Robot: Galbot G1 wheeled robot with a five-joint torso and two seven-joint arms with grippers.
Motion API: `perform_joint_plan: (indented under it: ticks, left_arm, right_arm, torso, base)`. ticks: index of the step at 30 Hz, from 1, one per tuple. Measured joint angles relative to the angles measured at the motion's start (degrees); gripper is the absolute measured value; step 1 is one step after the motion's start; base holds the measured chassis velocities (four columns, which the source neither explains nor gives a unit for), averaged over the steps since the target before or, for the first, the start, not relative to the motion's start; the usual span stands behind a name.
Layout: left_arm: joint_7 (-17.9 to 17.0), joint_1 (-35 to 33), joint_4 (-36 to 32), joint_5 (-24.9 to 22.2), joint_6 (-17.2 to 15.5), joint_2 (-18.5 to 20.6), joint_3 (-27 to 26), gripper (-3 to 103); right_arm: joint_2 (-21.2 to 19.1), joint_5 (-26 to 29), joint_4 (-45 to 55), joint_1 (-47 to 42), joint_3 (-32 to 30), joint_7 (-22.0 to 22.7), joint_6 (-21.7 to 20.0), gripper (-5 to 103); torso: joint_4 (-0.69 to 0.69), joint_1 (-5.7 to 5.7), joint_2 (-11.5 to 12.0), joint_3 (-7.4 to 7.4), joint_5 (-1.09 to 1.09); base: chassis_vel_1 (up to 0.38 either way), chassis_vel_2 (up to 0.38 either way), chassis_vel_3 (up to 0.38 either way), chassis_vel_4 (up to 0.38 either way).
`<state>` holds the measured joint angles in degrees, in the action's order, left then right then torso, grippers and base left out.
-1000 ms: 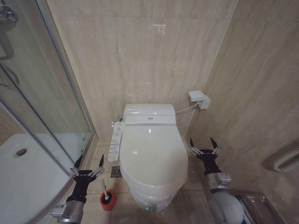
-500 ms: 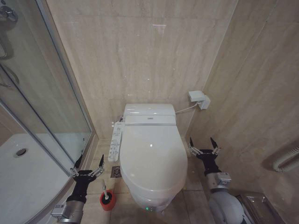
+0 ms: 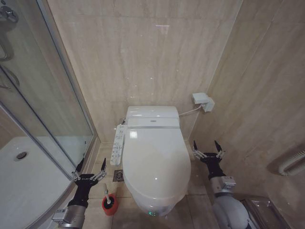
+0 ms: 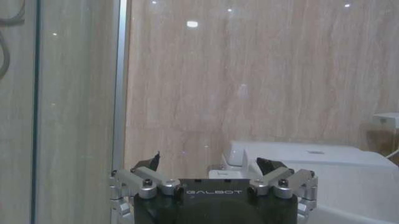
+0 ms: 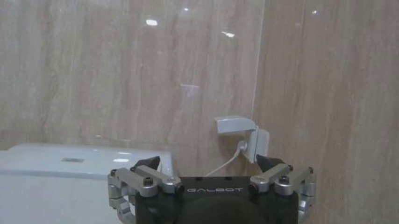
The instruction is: Open the toilet lid, clean the toilet bowl with a toilet brush, close the toilet lid, and flush.
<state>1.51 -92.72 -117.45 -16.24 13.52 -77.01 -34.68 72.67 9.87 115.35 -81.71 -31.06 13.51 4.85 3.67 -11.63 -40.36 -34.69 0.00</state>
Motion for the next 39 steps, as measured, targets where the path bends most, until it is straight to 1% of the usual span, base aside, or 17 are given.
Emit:
perform_joint_plan:
  ticks: [15,17,18,19,21,22,23,24,25,28,31,32,35,36,37,38,39]
  left_arm:
    - [-0.05,0.08,-0.05,0.06,-0.26,-0.02,0.12,100]
    - [-1.22,1.15,-1.21,1.24,-3.32,-0.48,1.46,100]
    - [-2.12,1.95,-2.02,2.17,-5.64,-0.85,2.37,100]
    - [-2.12,1.95,-2.02,2.17,-5.64,-0.85,2.37,100]
    - [-3.88,3.53,-3.75,3.95,-10.23,-1.56,4.32,100]
    - [-4.87,4.55,-4.71,5.22,-12.69,-2.07,5.49,100]
    - [-4.87,4.55,-4.71,5.22,-12.69,-2.07,5.49,100]
    - [-5.46,5.96,-5.59,6.62,-13.98,-2.83,7.11,100]
    - [-5.68,6.58,-5.90,7.29,-14.43,-3.08,7.60,100]
    - [-5.99,7.03,-5.93,8.25,-14.90,-3.23,7.92,100]
    - [-6.23,7.19,-5.91,8.60,-14.68,-2.96,7.77,100]
    - [-6.49,7.30,-6.04,8.65,-14.09,-2.60,7.43,100]
    - [-6.48,7.61,-8.33,8.40,-10.86,-1.43,5.62,100]
    - [-6.48,7.61,-8.33,8.40,-10.86,-1.43,5.62,100]
    - [-6.38,7.48,-8.69,8.27,-9.96,-1.12,5.18,100]
    - [-6.23,7.10,-8.68,8.12,-8.05,-0.77,4.28,100]
    - [-6.23,7.10,-8.68,8.12,-8.05,-0.77,4.28,100]
  right_arm:
    - [-0.01,0.02,-0.01,0.02,0.01,0.00,0.00,100]
    - [-0.01,0.02,-0.01,0.02,0.01,0.00,0.00,100]
    - [-0.01,0.02,-0.01,0.02,0.01,0.00,0.00,100]
    - [-0.01,0.02,-0.01,0.02,0.01,0.00,0.00,100]
    - [-0.01,0.02,-0.01,0.02,0.01,0.00,0.01,100]
    - [-0.01,0.02,-0.01,0.03,0.01,0.00,0.00,100]
    - [-0.01,0.02,-0.01,0.03,0.01,0.00,0.00,100]
    - [-0.01,0.02,-0.01,0.03,0.02,0.00,0.00,100]
    - [-0.01,0.02,-0.01,0.04,0.01,0.01,0.01,100]
    - [-0.01,0.02,-0.02,0.03,0.02,0.01,0.01,100]
    - [-0.01,0.02,-0.01,0.03,0.02,0.01,0.01,100]
    - [-0.01,0.02,-0.02,0.03,0.02,0.00,0.01,100]
    - [-0.01,0.02,-0.02,0.03,0.01,0.01,0.01,100]
    - [-0.01,0.02,-0.02,0.03,0.01,0.01,0.01,100]
    - [-0.01,0.02,-0.02,0.03,0.02,0.01,0.01,100]
    - [-0.01,0.02,-0.02,0.03,0.01,0.01,0.01,100]
    - [-0.01,0.02,-0.02,0.03,0.01,0.01,0.01,100]
  torso:
    - [0.00,0.00,0.00,0.00,0.00]
    - [0.00,0.00,0.00,0.00,0.00]
    - [0.01,0.00,0.00,0.00,0.00]
    - [0.01,0.00,0.00,0.00,0.00]
    - [0.01,0.00,0.00,0.00,0.00]
    - [-0.01,0.00,0.00,0.00,0.02]
    - [-0.01,0.00,0.00,0.00,0.02]
    - [0.00,0.00,0.00,0.00,0.01]
    - [0.04,0.00,0.00,0.00,0.00]
    - [0.00,-0.01,0.00,-0.01,0.01]
    - [-0.01,-0.01,0.00,0.00,0.00]
    - [-0.01,-0.01,0.00,-0.01,0.00]
    - [0.00,-0.01,0.00,0.00,0.01]
    - [0.00,-0.01,0.00,0.00,0.01]
    - [0.00,-0.01,0.00,0.00,0.01]
    - [0.01,-0.01,0.00,0.00,0.01]
    - [0.01,-0.01,0.00,0.00,0.01]
  base:
    - [0.000,0.000,0.000,0.000]
    - [0.000,0.000,0.000,0.000]
    - [0.000,0.000,0.000,0.000]
    - [0.000,0.000,0.000,0.000]
    - [0.000,0.000,0.000,0.000]
    - [0.000,0.000,0.000,0.000]
    - [0.000,0.000,0.000,0.000]
    - [0.000,0.000,0.000,0.000]
    - [0.000,0.000,0.000,0.000]
    - [0.000,0.000,0.000,0.000]
    - [0.000,0.000,0.000,0.000]
    - [0.000,0.000,0.000,0.000]
    - [0.000,0.000,0.000,0.000]
    - [0.000,0.000,0.000,0.000]
    - [0.000,0.000,0.000,0.000]
    - [0.000,0.000,0.000,0.000]
    - [0.000,0.000,0.000,0.000]
